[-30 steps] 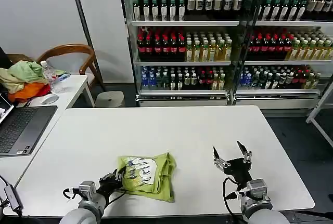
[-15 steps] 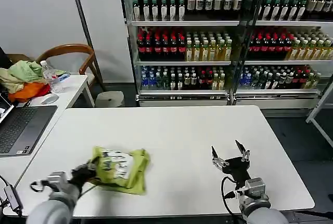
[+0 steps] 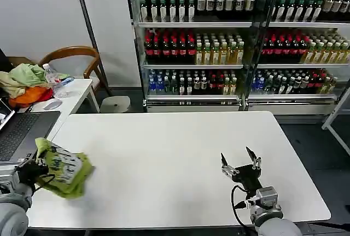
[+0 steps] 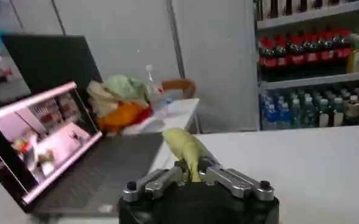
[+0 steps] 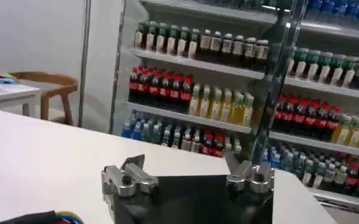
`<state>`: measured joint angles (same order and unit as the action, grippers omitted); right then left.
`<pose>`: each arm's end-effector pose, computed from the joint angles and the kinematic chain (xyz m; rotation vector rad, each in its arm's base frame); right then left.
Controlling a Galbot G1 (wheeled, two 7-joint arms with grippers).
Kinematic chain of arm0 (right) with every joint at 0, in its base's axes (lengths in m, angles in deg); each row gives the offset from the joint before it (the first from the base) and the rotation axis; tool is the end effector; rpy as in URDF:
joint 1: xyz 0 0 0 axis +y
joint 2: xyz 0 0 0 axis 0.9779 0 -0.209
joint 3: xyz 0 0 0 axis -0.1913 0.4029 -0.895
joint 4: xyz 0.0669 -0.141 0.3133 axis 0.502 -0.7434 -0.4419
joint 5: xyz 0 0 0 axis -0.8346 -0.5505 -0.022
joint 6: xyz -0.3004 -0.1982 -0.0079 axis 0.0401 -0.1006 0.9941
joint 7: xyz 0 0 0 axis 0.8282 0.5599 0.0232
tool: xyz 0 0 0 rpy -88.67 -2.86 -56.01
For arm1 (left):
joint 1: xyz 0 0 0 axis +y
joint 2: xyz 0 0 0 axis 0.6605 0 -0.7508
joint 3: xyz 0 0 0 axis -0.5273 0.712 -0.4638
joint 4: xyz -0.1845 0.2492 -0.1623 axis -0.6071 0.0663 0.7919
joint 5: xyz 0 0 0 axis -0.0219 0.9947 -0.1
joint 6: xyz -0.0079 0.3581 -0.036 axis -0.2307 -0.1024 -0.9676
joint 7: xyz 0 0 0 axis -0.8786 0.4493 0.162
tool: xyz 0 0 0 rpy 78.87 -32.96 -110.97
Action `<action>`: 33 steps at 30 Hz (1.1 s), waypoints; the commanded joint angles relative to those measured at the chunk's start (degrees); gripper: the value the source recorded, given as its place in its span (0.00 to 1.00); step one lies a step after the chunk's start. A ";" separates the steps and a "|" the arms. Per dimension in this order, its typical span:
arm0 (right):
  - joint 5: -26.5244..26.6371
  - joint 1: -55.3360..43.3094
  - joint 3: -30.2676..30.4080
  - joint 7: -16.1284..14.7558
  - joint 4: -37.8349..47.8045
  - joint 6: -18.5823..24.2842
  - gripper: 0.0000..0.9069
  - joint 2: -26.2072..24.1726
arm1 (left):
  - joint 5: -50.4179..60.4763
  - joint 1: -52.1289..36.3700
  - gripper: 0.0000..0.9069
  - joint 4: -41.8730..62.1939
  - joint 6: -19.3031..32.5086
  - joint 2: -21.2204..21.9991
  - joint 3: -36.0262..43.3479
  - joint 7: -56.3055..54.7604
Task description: Fold and organize the clothes.
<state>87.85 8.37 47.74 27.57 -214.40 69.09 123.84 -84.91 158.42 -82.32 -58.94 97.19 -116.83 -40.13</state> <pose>0.2132 -0.0212 -0.2347 0.1931 -2.9499 0.2985 0.2260 0.1840 -0.1803 0.4029 -2.7588 -0.3027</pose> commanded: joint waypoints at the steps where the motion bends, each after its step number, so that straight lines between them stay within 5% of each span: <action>1: -0.19 0.57 -0.59 -0.02 -0.26 0.00 1.00 -0.03 | 30.49 0.26 0.06 -9.76 2.68 9.47 24.78 -0.80; 5: -0.35 1.78 -1.68 -0.06 -0.55 -0.02 1.00 -0.23 | 47.21 -0.66 0.06 -4.29 7.74 18.62 41.00 0.26; 11: -0.59 2.49 -2.20 -0.11 -0.97 -0.13 1.00 -0.25 | 62.49 -3.20 0.06 3.91 10.92 23.83 50.04 1.34; 28: -0.78 0.52 -2.15 -0.45 -0.55 -0.40 1.00 -0.90 | 43.36 -11.56 0.07 3.76 4.44 23.75 49.98 2.29; 29: -0.76 0.35 -2.21 -0.50 -0.52 -0.43 1.00 -0.93 | 40.82 -12.31 0.22 3.84 4.17 24.10 50.14 2.20; 30: -0.73 -0.06 -2.33 -0.65 -0.42 -0.49 1.00 -1.01 | 37.14 -13.12 1.00 3.91 3.99 24.44 49.99 2.25; 33: -0.61 -0.96 -2.68 -1.23 -0.21 -0.48 1.00 -1.33 | 27.44 -15.64 1.00 5.14 6.74 25.02 48.85 1.86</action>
<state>87.08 8.67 45.35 26.79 -214.80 68.63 122.71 -39.41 148.82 -79.63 -53.59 119.25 -70.97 -38.10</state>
